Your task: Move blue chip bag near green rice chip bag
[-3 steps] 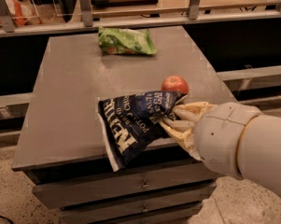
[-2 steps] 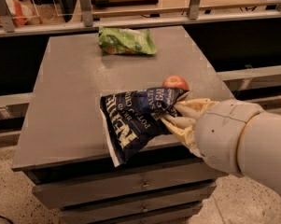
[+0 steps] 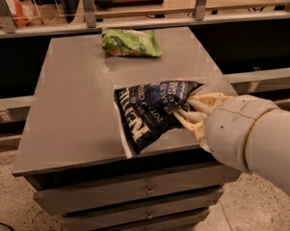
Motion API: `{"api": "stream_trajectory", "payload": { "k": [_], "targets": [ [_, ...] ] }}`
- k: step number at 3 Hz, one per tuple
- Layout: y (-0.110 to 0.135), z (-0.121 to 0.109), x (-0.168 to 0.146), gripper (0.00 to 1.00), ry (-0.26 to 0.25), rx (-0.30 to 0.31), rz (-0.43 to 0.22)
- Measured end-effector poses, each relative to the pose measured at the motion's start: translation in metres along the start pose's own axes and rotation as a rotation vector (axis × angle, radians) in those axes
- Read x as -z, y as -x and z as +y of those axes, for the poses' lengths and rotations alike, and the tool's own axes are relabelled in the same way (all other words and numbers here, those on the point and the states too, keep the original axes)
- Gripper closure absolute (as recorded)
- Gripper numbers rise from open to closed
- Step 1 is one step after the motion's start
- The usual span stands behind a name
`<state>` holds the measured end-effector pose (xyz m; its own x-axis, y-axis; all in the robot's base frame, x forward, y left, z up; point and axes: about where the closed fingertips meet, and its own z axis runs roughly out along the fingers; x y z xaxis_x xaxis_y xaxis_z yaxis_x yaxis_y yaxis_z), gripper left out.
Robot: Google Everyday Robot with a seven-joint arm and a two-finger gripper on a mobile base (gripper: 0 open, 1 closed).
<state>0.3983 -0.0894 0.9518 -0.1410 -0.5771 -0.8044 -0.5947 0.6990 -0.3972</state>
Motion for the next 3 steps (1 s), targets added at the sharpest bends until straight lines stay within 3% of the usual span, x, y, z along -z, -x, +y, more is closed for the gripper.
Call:
{"api": "stream_trajectory", "payload": {
  "k": [2,3],
  "targets": [
    [0.001,-0.093,0.022,1.00,-0.350,0.130,0.042],
    [-0.005,-0.124,0.029,1.00,-0.448,0.155,0.047]
  ]
}}
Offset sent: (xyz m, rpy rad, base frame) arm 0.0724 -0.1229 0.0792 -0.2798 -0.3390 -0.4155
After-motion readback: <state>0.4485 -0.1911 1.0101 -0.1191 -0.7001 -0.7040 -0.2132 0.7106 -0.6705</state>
